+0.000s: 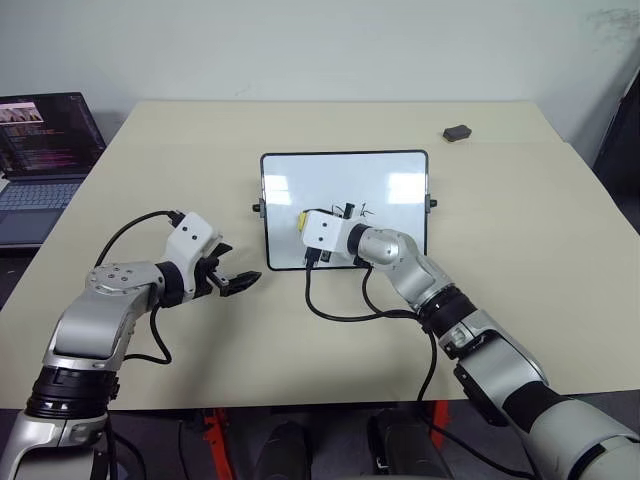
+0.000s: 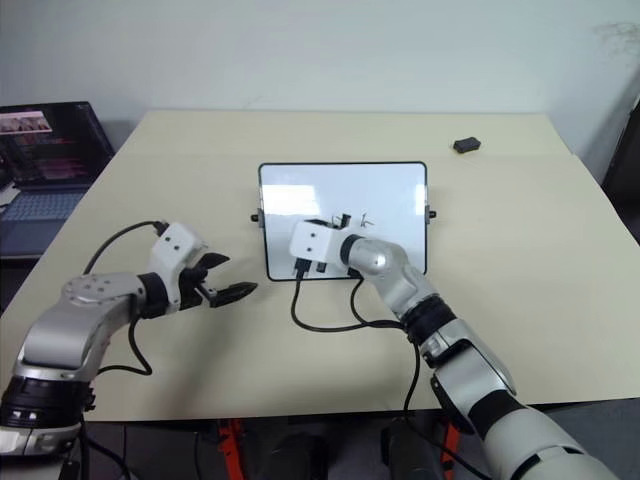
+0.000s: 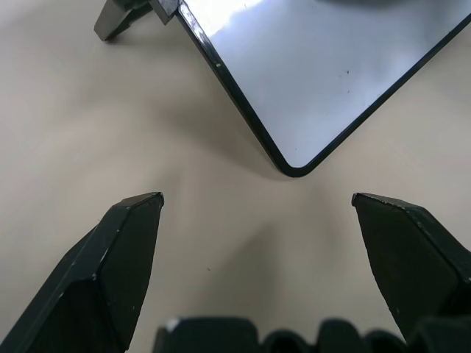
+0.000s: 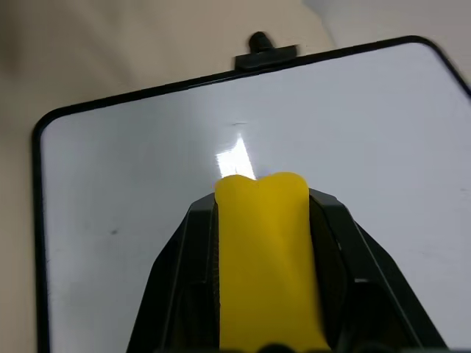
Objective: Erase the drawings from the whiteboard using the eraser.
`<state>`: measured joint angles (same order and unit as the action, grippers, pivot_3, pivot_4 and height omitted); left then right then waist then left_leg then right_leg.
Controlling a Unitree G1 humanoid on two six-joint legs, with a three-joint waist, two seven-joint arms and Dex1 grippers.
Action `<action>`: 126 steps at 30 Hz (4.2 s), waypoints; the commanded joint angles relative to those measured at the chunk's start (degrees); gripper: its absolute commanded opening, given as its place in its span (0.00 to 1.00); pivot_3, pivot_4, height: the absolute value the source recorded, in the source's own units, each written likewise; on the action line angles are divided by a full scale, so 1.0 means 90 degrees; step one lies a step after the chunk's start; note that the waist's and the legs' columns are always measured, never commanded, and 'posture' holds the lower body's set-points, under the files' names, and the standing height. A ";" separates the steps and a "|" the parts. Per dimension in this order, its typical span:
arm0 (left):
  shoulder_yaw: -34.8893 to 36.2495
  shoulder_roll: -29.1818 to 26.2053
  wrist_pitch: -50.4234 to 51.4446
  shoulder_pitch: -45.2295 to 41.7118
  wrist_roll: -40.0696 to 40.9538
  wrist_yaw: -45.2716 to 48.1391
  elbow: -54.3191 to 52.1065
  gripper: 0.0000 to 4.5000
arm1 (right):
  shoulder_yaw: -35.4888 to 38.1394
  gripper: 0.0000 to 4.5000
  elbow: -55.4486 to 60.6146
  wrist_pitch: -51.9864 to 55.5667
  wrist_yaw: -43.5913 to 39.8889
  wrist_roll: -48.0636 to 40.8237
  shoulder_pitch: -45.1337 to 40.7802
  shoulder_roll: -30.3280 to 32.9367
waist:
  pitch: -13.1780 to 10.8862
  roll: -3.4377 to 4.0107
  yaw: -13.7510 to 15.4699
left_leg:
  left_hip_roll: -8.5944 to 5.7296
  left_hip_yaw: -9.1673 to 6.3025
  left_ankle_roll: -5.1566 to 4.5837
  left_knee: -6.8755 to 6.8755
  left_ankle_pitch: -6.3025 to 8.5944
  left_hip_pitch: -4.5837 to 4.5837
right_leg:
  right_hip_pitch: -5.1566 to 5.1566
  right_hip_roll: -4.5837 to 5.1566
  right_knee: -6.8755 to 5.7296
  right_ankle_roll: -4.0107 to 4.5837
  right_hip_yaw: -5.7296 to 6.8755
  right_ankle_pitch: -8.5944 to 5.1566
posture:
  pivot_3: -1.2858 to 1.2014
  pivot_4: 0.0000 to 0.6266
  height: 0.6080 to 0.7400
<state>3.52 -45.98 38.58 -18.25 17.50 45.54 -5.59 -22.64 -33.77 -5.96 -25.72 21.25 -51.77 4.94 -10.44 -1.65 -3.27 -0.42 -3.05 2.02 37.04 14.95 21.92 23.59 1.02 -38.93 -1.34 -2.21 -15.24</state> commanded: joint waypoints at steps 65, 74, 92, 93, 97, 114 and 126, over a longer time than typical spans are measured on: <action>-0.0450 0.0486 0.0170 -0.1346 0.0385 0.0028 -0.0073 1.00 | 0.0308 0.28 0.0559 0.0947 0.0037 -0.0407 0.0380 0.0672 | 0.0001 -0.0004 0.0087 | -0.0002 0.0010 0.0001 0.0004 0.0000 -0.0004 | -0.0008 -0.0002 0.0006 -0.0001 -0.0006 -0.0001 | 0.52 0.24 1.00; -0.0450 0.0560 0.0015 -0.1315 0.0366 0.0099 -0.0042 1.00 | 0.0153 0.28 0.0712 0.1047 -0.0072 -0.0227 0.0484 0.0803 | 0.0002 -0.0005 0.0030 | -0.0002 0.0003 -0.0001 0.0016 -0.0002 -0.0022 | -0.0025 -0.0003 -0.0009 -0.0001 -0.0002 0.0000 | 0.52 0.24 1.00; -0.0428 0.0694 -0.0235 -0.1194 0.0349 0.0141 -0.0160 1.00 | 0.0109 0.28 0.0898 0.1472 -0.0302 -0.0087 0.0837 0.1170 | 0.0007 -0.0012 0.0039 | -0.0003 0.0000 0.0000 0.0018 -0.0003 -0.0034 | -0.0041 -0.0001 -0.0007 -0.0001 0.0000 0.0000 | 0.52 0.24 1.00; -0.0423 0.0700 -0.0231 -0.1180 0.0355 0.0135 -0.0169 1.00 | 0.0072 0.28 0.0975 0.1538 -0.0385 -0.0069 0.0905 0.1229 | 0.0007 -0.0012 0.0040 | -0.0003 -0.0001 -0.0001 0.0018 -0.0003 -0.0039 | -0.0047 -0.0002 -0.0007 -0.0001 0.0001 0.0000 | 0.52 0.24 1.00; -0.0416 0.0724 -0.0224 -0.1125 0.0366 0.0109 -0.0206 1.00 | 0.0039 0.28 0.1153 0.1674 -0.0510 -0.0061 0.0992 0.1315 | 0.0009 -0.0015 0.0040 | -0.0003 0.0002 -0.0002 0.0019 -0.0004 -0.0049 | -0.0054 -0.0002 -0.0008 -0.0002 -0.0001 0.0000 | 0.52 0.24 1.00; -0.0357 0.0770 -0.0118 -0.0991 0.0394 0.0043 -0.0363 1.00 | 0.0274 0.28 0.0029 0.1172 0.0271 -0.0231 -0.0265 0.0386 | 0.0009 -0.0015 -0.0016 | 0.0001 0.0005 0.0004 0.0003 -0.0010 -0.0043 | -0.0039 -0.0005 -0.0006 0.0001 -0.0008 0.0001 | 0.52 0.24 1.00; -0.0293 0.0843 -0.0131 -0.0991 0.0385 -0.0105 -0.0320 1.00 | 0.0685 0.28 0.0426 0.0942 0.0428 -0.0621 0.0218 0.0529 | 0.0009 -0.0016 0.0058 | -0.0003 -0.0002 0.0004 0.0005 -0.0010 -0.0041 | -0.0043 -0.0002 -0.0005 0.0001 0.0000 0.0001 | 0.52 0.24 1.00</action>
<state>-0.50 -38.44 37.56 -26.60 20.35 44.73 -6.69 -19.45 -31.10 2.77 -23.47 17.21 -50.78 9.06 -10.35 -1.79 -2.75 -0.45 -3.07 2.06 37.08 14.86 21.57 23.20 1.02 -38.95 -1.33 -2.20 -15.23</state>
